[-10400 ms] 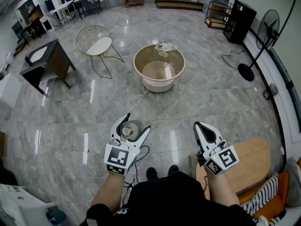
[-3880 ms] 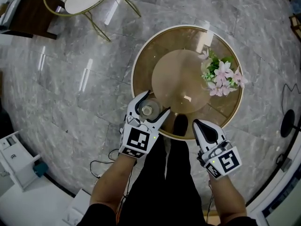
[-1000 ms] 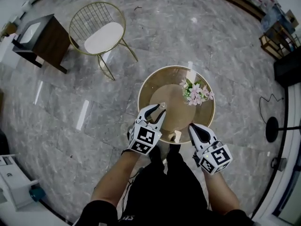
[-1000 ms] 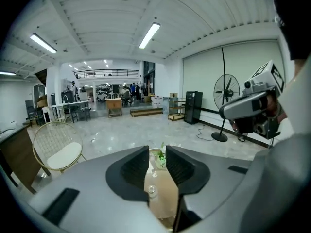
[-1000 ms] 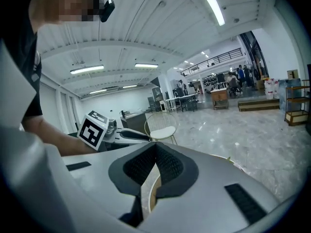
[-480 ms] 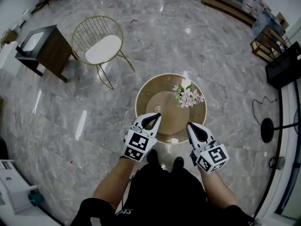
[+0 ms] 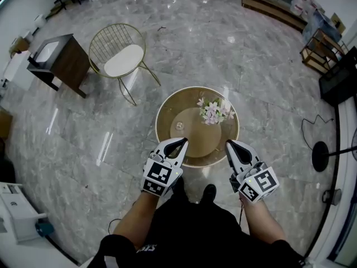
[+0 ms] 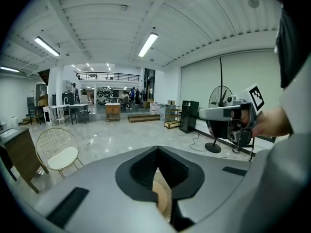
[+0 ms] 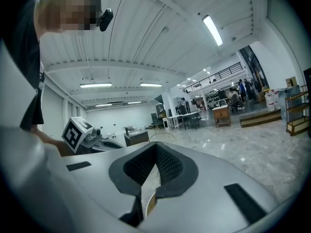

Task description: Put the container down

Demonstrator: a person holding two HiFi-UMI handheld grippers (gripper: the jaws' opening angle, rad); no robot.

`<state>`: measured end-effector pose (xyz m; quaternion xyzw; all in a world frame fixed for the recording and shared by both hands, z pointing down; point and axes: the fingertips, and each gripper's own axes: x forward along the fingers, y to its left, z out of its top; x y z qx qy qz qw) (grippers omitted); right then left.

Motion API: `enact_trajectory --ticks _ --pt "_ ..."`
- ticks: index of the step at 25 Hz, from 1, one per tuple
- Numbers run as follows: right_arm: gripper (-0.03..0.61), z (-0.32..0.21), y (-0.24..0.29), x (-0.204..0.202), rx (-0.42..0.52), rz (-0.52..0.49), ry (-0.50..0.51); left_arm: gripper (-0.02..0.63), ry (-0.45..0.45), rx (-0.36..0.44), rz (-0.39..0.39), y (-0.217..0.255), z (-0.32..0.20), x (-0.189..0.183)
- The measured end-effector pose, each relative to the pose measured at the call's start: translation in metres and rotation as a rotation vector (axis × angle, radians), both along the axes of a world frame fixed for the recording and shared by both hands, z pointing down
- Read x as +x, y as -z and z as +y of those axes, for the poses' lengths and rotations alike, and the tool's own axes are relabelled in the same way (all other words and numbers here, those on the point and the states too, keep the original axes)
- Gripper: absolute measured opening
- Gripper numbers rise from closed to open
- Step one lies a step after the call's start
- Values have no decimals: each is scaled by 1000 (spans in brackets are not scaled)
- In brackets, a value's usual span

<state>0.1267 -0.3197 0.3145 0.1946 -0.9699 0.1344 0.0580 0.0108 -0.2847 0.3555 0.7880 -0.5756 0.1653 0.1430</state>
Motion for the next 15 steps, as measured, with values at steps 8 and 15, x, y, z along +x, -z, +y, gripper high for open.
enact_trajectory --ticks 8,15 --pt "11 4 23 37 75 12 55 15 58 44 57 30 -2 21" --pt "11 10 39 33 95 4 103 15 126 85 94 53 0 15"
